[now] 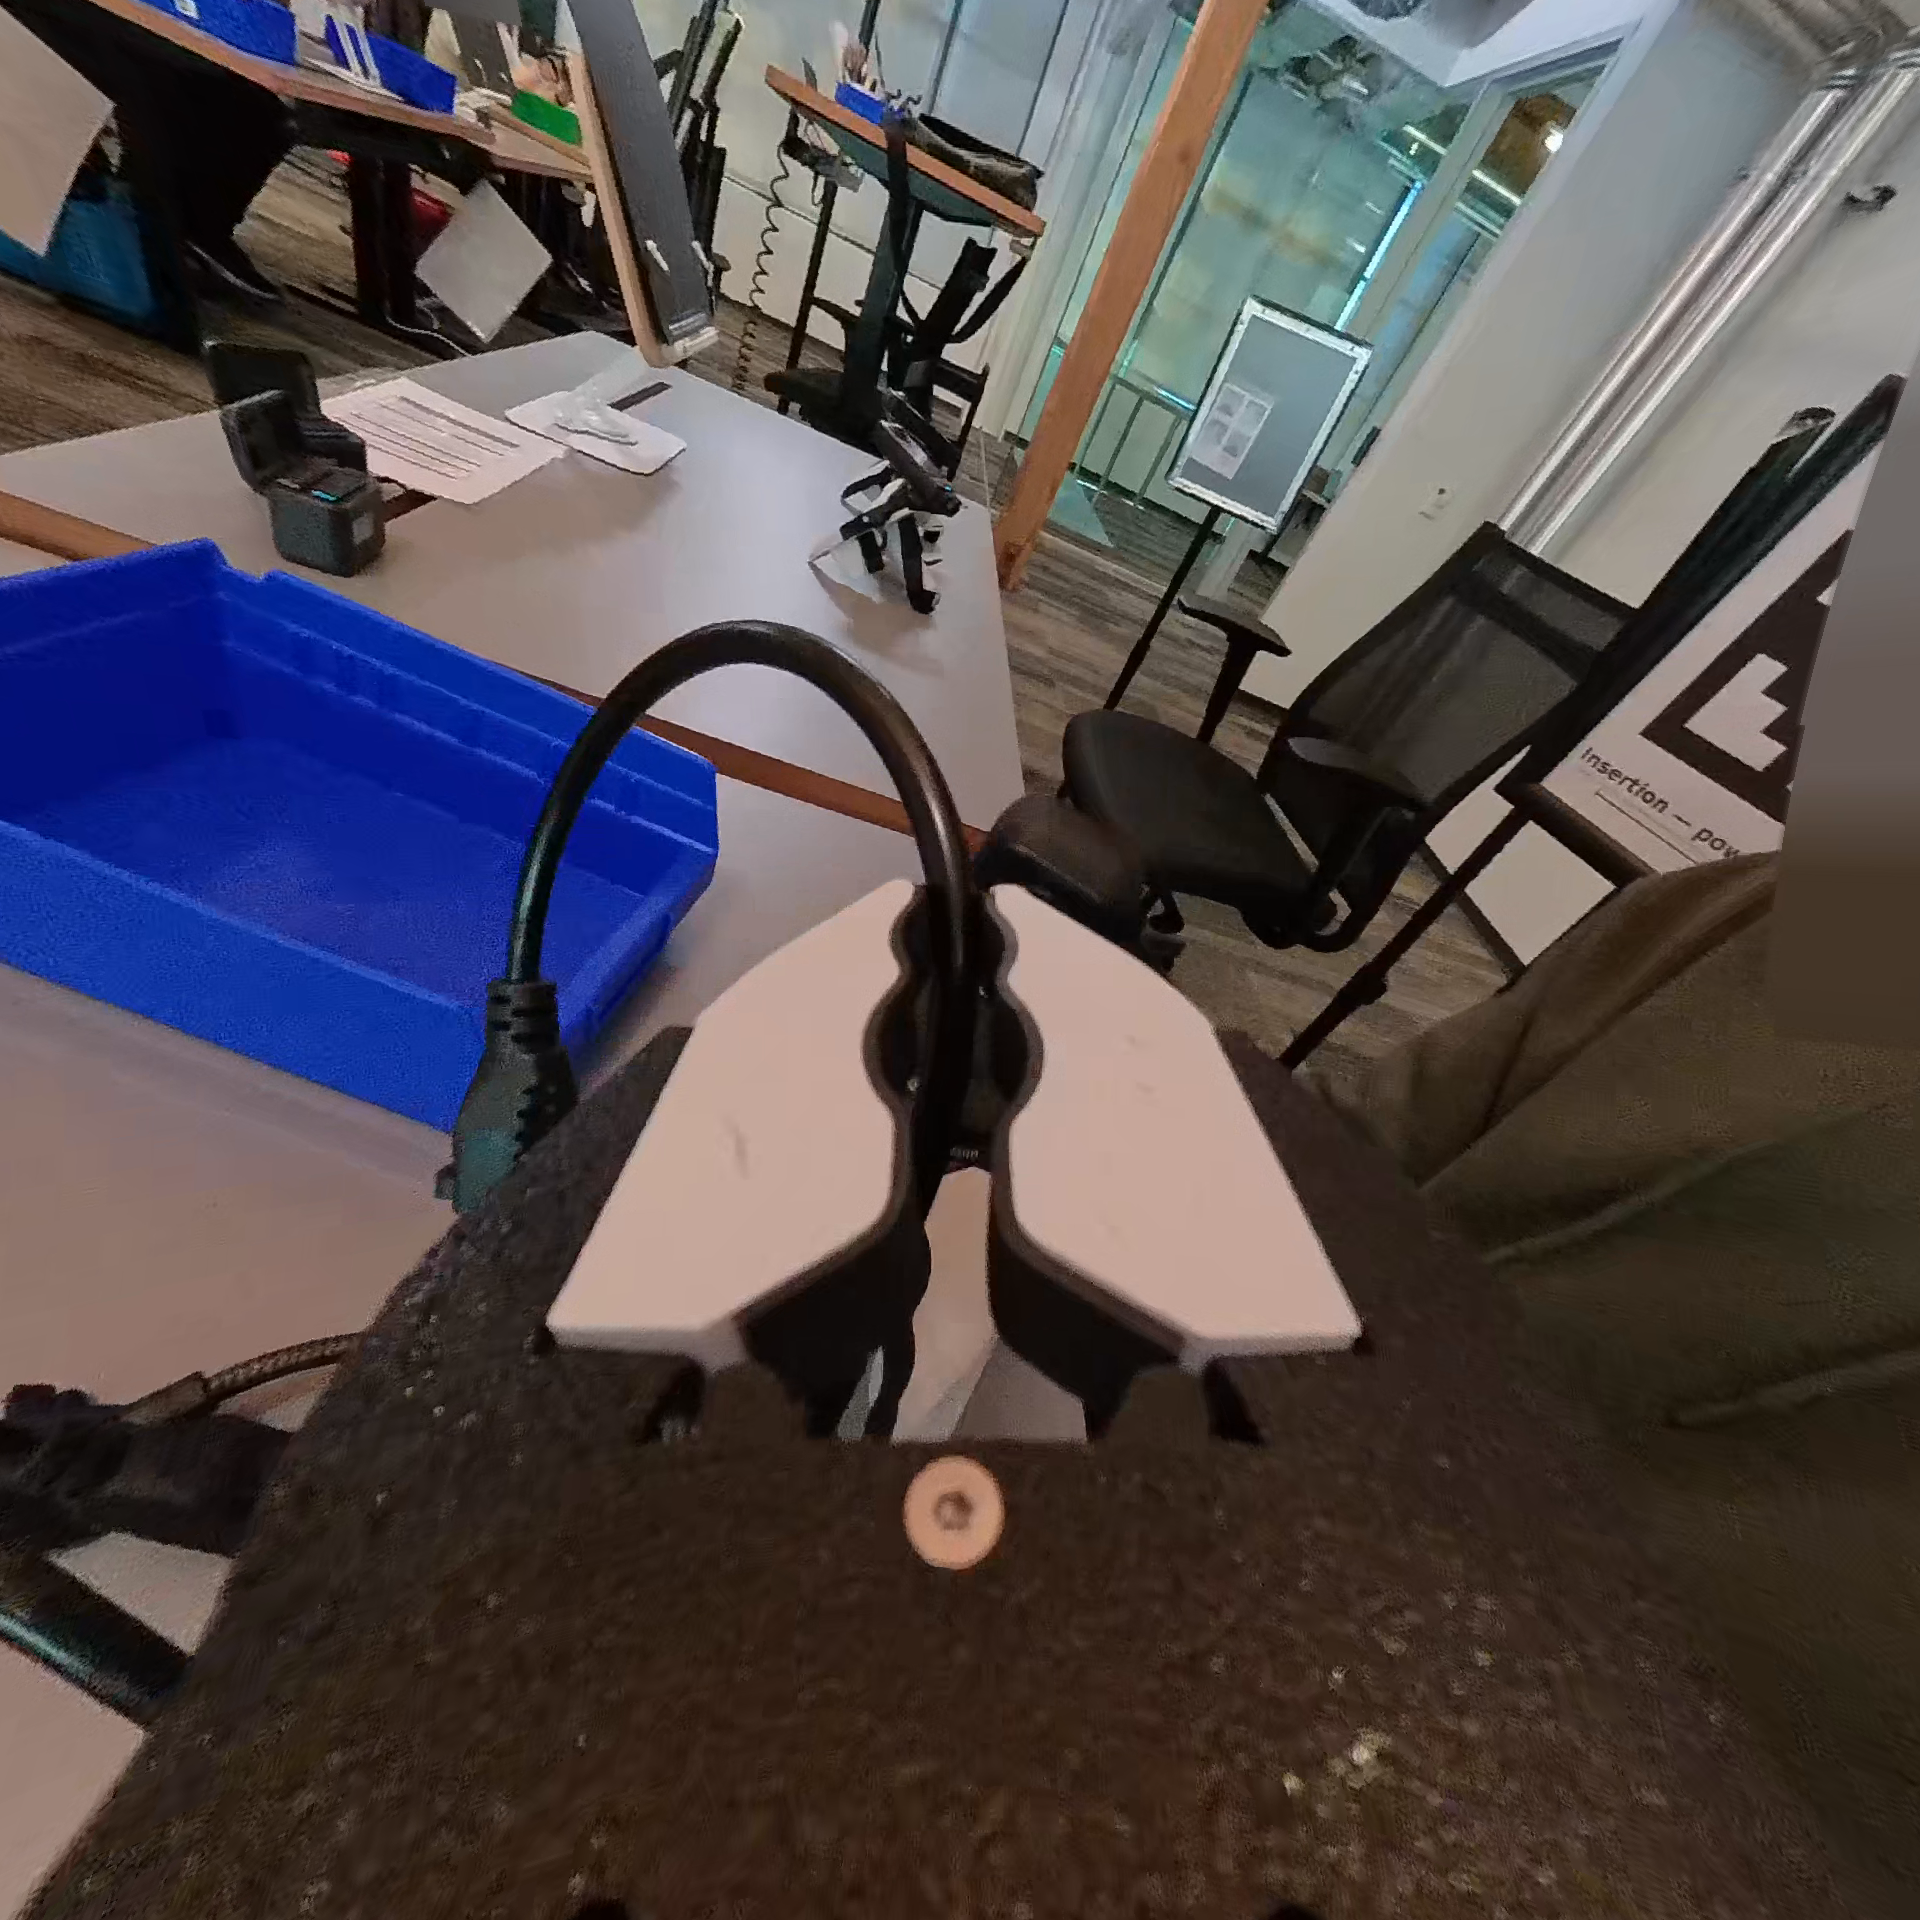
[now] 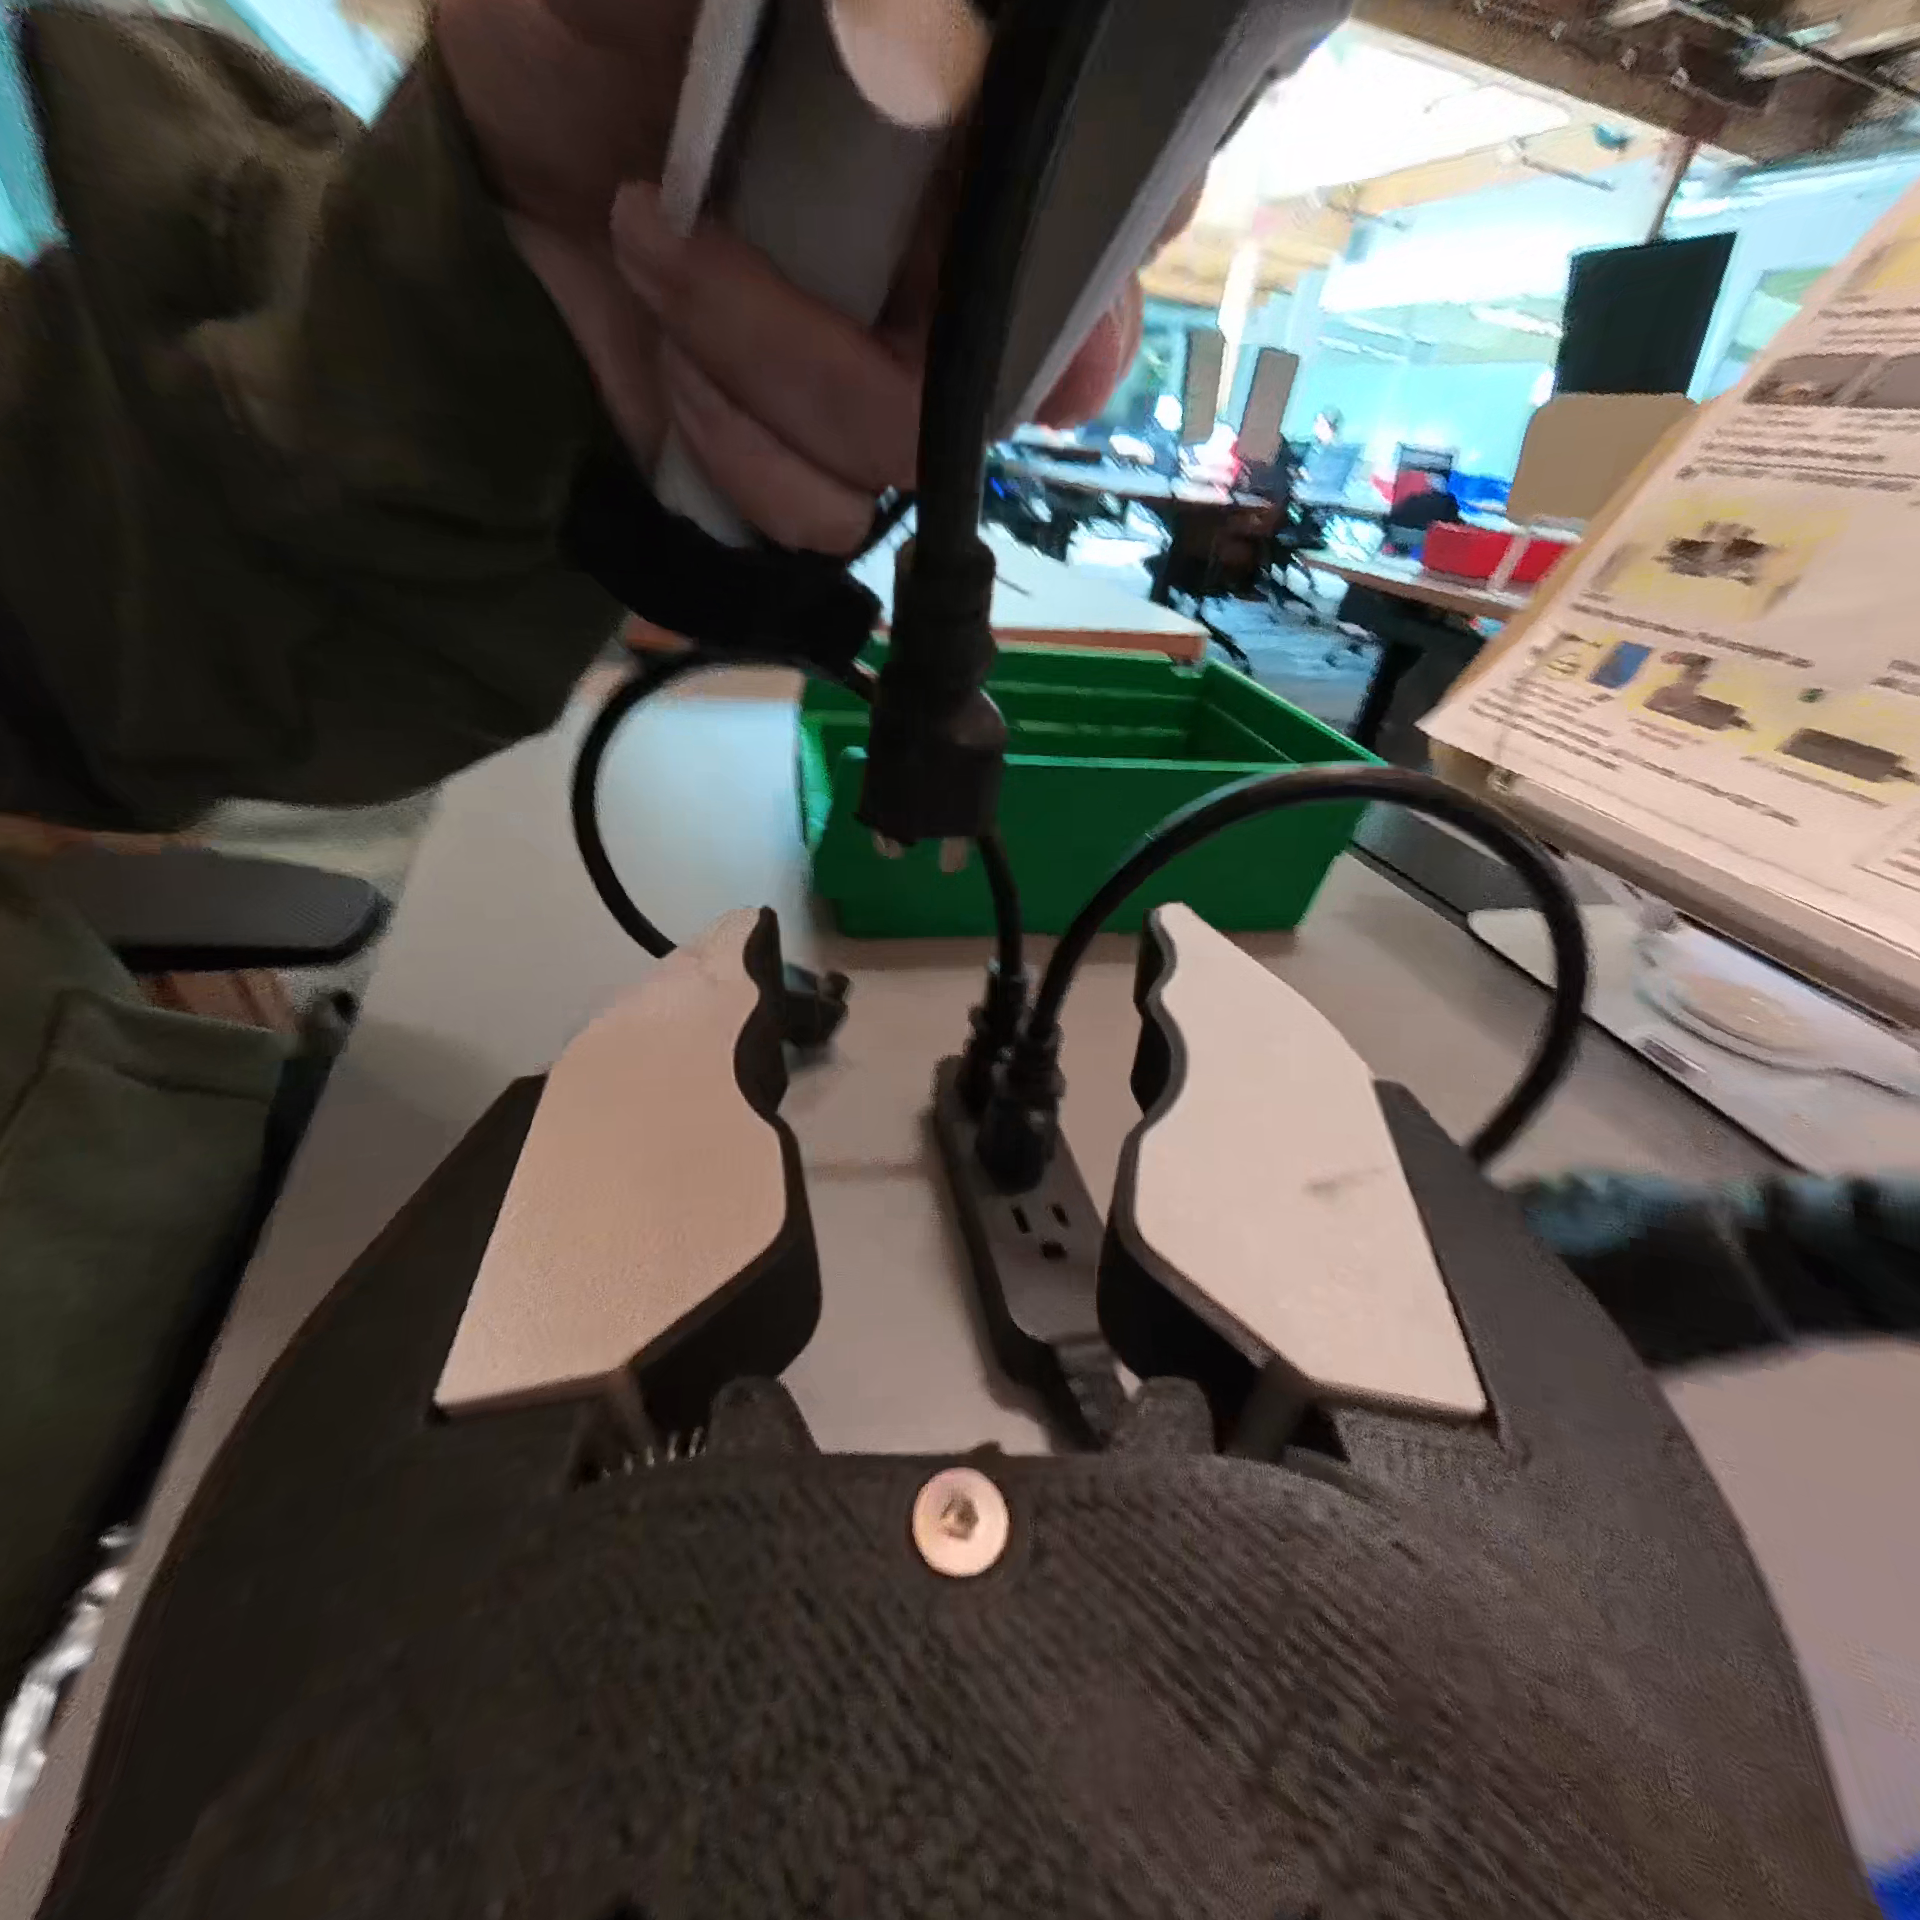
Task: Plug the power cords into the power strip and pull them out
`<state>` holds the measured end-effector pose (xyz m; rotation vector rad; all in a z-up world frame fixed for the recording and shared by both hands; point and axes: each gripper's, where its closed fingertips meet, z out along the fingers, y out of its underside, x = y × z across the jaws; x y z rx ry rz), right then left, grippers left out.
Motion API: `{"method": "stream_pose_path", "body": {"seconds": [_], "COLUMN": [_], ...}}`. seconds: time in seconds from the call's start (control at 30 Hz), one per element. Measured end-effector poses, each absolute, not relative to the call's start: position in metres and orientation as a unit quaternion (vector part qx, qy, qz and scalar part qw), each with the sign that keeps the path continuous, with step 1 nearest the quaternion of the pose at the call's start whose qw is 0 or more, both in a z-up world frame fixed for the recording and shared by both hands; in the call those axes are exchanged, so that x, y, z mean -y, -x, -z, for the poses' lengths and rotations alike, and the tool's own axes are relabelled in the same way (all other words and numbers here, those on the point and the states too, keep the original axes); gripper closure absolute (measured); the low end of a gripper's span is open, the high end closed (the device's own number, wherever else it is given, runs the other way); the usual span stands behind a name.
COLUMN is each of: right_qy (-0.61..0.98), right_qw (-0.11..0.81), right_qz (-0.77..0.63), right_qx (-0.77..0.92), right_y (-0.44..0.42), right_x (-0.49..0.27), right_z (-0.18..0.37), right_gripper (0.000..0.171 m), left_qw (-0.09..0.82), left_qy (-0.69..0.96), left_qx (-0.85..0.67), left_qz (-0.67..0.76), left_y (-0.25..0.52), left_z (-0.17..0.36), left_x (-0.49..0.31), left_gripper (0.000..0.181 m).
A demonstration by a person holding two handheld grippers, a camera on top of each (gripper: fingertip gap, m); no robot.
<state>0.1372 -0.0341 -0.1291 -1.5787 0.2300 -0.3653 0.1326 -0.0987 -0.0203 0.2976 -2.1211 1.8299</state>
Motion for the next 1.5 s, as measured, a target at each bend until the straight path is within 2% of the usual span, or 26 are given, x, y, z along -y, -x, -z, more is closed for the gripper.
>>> {"method": "stream_pose_path", "body": {"seconds": [0.1, 0.2, 0.27, 0.3, 0.33, 0.43, 0.63, 0.7, 0.8, 0.93, 1.07, 1.1, 1.13, 1.23, 1.37, 1.5], "right_qy": [0.637, 0.607, 0.619, 0.631, 0.636, 0.675, 0.738, 0.732, 0.726, 0.755, 0.772, 0.773, 0.770, 0.772, 0.777, 0.785], "right_qw": [0.755, 0.783, 0.772, 0.765, 0.763, 0.722, 0.532, 0.483, 0.418, 0.346, 0.313, 0.300, 0.292, 0.308, 0.326, 0.413], "right_qz": [0.116, 0.099, 0.118, 0.112, 0.104, 0.130, 0.378, 0.446, 0.520, 0.542, 0.541, 0.548, 0.557, 0.547, 0.528, 0.447], "right_qx": [-0.105, -0.091, -0.083, -0.053, -0.046, -0.079, -0.172, -0.178, -0.167, -0.130, -0.117, -0.113, -0.110, -0.101, -0.107, -0.120], "right_y": [-0.132, -0.125, -0.124, -0.116, -0.114, -0.130, -0.177, -0.180, -0.177, -0.173, -0.172, -0.172, -0.173, -0.172, -0.173, -0.167], "right_x": [0.031, 0.029, 0.024, 0.020, 0.019, 0.029, 0.100, 0.114, 0.118, 0.116, 0.123, 0.125, 0.127, 0.120, 0.113, 0.102], "right_z": [0.109, 0.101, 0.105, 0.109, 0.110, 0.119, 0.117, 0.106, 0.093, 0.098, 0.102, 0.101, 0.099, 0.103, 0.108, 0.113], "right_gripper": [0.101, 0.110, 0.118, 0.143, 0.144, 0.144, 0.144, 0.144, 0.144, 0.145, 0.145, 0.144, 0.144, 0.144, 0.145, 0.144], "left_qw": [0.199, 0.235, 0.247, 0.252, 0.248, 0.192, -0.088, -0.118, -0.118, -0.073, -0.053, -0.046, -0.037, -0.041, -0.070, -0.025], "left_qy": [-0.078, -0.063, -0.059, -0.056, -0.053, -0.062, -0.102, -0.095, -0.126, -0.267, -0.292, -0.295, -0.292, -0.290, -0.291, -0.220], "left_qx": [0.744, 0.734, 0.732, 0.732, 0.735, 0.748, 0.757, 0.724, 0.643, 0.565, 0.572, 0.580, 0.589, 0.619, 0.683, 0.762], "left_qz": [-0.633, -0.634, -0.632, -0.631, -0.629, -0.632, -0.640, -0.673, -0.746, -0.777, -0.765, -0.758, -0.753, -0.728, -0.666, -0.608], "left_y": [-0.119, -0.109, -0.105, -0.103, -0.103, -0.117, -0.173, -0.170, -0.166, -0.184, -0.185, -0.185, -0.184, -0.186, -0.188, -0.162], "left_z": [0.020, 0.020, 0.022, 0.023, 0.025, 0.026, 0.029, 0.027, 0.019, 0.041, 0.057, 0.060, 0.061, 0.061, 0.071, 0.098], "left_x": [0.101, 0.106, 0.110, 0.112, 0.113, 0.109, 0.074, 0.071, 0.066, 0.051, 0.049, 0.050, 0.053, 0.056, 0.064, 0.084], "left_gripper": [0.173, 0.173, 0.173, 0.173, 0.173, 0.173, 0.173, 0.173, 0.173, 0.172, 0.173, 0.170, 0.159, 0.137, 0.125, 0.135]}}
